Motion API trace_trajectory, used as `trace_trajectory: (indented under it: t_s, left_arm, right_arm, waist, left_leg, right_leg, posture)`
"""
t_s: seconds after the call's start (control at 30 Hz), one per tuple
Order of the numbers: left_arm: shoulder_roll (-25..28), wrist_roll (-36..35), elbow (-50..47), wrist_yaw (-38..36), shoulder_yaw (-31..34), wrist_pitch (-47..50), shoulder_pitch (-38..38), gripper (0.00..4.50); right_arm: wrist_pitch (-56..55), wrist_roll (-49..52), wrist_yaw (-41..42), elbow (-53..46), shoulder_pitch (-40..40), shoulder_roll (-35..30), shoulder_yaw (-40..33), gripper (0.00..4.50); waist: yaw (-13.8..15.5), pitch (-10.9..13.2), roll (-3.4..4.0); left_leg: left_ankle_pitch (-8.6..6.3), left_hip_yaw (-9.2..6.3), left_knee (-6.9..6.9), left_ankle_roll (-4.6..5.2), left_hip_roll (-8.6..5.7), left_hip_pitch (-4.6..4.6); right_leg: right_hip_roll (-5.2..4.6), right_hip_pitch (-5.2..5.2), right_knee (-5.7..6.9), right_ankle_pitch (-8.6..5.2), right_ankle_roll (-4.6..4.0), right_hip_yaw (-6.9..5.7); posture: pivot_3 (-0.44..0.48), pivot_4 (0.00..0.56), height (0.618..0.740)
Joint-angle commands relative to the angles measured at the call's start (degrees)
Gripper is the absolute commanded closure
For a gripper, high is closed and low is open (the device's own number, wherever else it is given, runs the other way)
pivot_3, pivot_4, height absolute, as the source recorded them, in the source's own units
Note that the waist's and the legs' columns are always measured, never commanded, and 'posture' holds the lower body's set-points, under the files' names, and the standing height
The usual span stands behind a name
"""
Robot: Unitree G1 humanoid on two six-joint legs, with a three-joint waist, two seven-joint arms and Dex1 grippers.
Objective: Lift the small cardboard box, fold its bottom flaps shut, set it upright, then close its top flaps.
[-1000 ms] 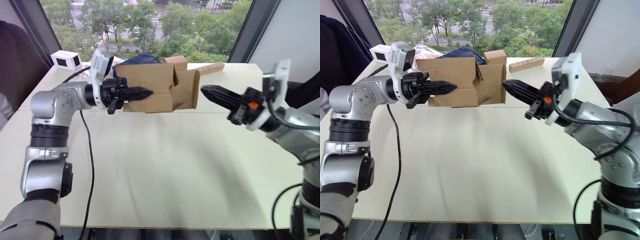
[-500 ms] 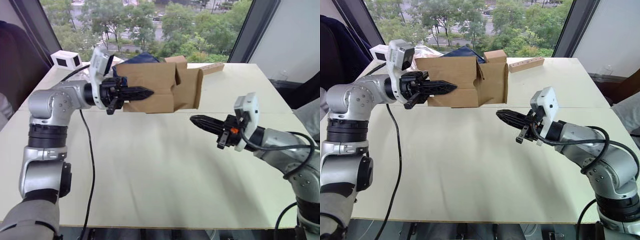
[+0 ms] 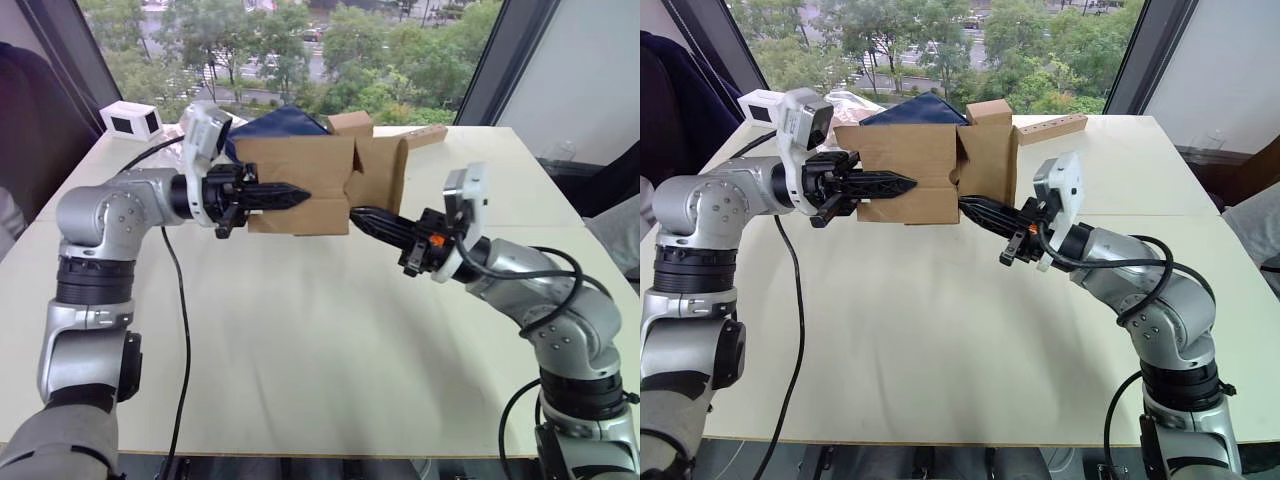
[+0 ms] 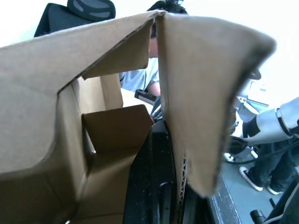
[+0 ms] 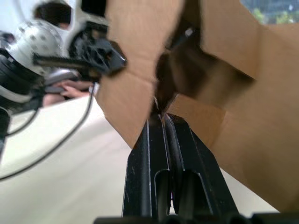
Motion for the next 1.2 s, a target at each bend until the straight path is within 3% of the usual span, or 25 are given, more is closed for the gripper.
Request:
trace_trajectory:
  t_s: [0.03,0.27,0.43,0.63,0.83,1.07,1.2]
  left_arm:
    - [0.19,-1.16,-1.70,-0.29,0.67,-0.55,-0.63,4.50]
    - [0.43,-0.86,-0.95,-0.37,0.96,-0.97,-0.91,4.50]
    - [0.90,-0.90,-0.22,0.26,2.00,-1.04,-0.93,4.50]
    - [1.36,-1.98,-1.17,0.94,3.05,-0.13,-0.13,4.50]
    - [1.28,-2.94,-2.40,1.83,2.96,0.34,0.13,4.50]
    - [1.77,-3.77,-3.28,2.59,2.86,0.89,0.82,4.50]
    - [2.20,-3.81,-3.19,2.94,3.09,0.89,1.29,4.50]
  right_arm:
    - [-1.32,-1.21,1.25,-1.22,-0.70,0.44,1.24,4.44]
    - [-1.33,-1.75,2.95,-1.06,-0.01,-1.85,-1.33,4.44]
    - [2.67,14.95,2.53,2.86,-0.28,-2.85,-13.76,4.44]
    - [0.29,17.42,-1.91,11.52,-4.22,-2.39,-20.49,4.44]
    - [-5.88,1.90,-4.06,22.03,-6.82,-0.82,-13.21,4.44]
    - [-6.66,-1.54,-2.00,25.02,-8.52,4.35,-8.42,4.44]
    - [-3.39,4.50,2.91,20.10,-6.20,5.98,-8.51,4.44]
  waist:
    - [0.00,0.00,0.00]
    - [-0.06,0.00,0.00]
    - [0.04,0.00,0.00]
    - [-0.22,0.00,0.00]
    - [-0.24,0.00,0.01]
    - [-0.19,0.01,0.03]
    - [-0.19,0.01,0.03]
  left_leg:
    - [0.00,0.00,0.00,0.00,0.00,0.00]
    - [0.00,0.00,0.00,0.00,-0.01,0.00]
    - [0.00,0.00,0.00,0.00,-0.01,0.00]
    - [0.00,0.00,0.00,0.00,0.00,0.02]
    - [0.00,0.02,-0.03,0.00,0.02,0.04]
    - [0.01,0.04,-0.02,-0.02,0.01,-0.02]
    - [0.01,0.04,-0.02,-0.02,0.01,-0.01]
  right_leg:
    - [0.00,0.00,0.00,0.00,0.00,0.00]
    - [0.00,-0.01,0.01,0.00,0.00,0.00]
    - [-0.01,0.02,0.00,0.00,0.00,-0.01]
    - [-0.01,0.02,0.00,0.00,0.00,0.00]
    - [0.02,0.01,0.03,0.00,0.00,0.00]
    - [-0.01,-0.07,0.07,0.00,0.00,0.01]
    - [0.00,-0.07,0.07,0.00,0.00,0.01]
  posture:
    - [0.000,0.150,0.740]
    - [0.000,0.150,0.740]
    - [0.000,0.150,0.740]
    - [0.000,0.150,0.740]
    - [0.000,0.150,0.740]
    - [0.000,0.150,0.740]
    - [0.000,0.150,0.740]
